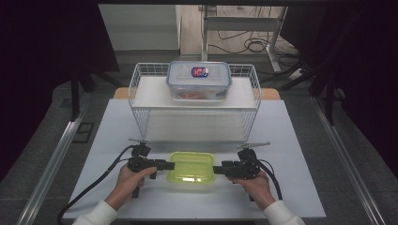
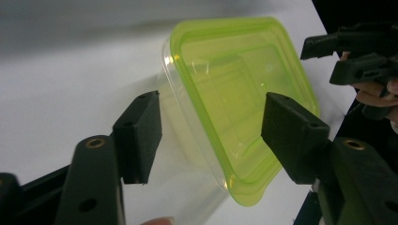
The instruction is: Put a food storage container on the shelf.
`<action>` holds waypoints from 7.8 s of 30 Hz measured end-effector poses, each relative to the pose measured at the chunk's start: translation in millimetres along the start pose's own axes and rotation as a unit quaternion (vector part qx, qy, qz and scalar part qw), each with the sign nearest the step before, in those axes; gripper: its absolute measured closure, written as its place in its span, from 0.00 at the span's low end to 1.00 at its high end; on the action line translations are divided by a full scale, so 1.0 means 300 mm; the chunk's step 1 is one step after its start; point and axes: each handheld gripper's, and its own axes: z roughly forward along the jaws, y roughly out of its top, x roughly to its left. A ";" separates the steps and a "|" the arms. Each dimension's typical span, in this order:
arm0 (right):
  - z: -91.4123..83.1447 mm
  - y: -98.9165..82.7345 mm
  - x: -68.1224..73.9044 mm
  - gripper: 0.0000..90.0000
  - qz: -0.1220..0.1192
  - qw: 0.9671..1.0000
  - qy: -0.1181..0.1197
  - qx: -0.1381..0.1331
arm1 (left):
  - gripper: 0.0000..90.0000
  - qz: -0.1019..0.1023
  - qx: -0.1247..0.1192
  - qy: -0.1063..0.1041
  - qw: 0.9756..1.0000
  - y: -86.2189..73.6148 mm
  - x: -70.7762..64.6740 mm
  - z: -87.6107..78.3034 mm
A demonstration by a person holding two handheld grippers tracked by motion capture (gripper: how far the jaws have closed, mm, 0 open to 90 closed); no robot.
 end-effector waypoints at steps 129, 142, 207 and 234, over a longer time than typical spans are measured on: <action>-0.327 0.405 0.229 0.89 -0.118 0.980 0.038 -0.154 | 0.88 0.174 -0.136 -0.034 0.975 0.355 -0.342 -0.362; -0.390 0.555 0.237 0.89 -0.115 0.979 0.049 -0.159 | 0.88 0.188 -0.140 -0.029 0.972 0.490 -0.383 -0.417; -0.315 0.907 0.026 0.50 0.037 0.981 0.057 -0.182 | 0.29 0.075 -0.167 -0.030 0.983 0.886 -0.231 -0.367; -0.482 0.481 0.057 0.42 -0.056 0.983 0.062 -0.166 | 0.27 0.160 -0.175 -0.030 0.971 0.300 -0.245 -0.463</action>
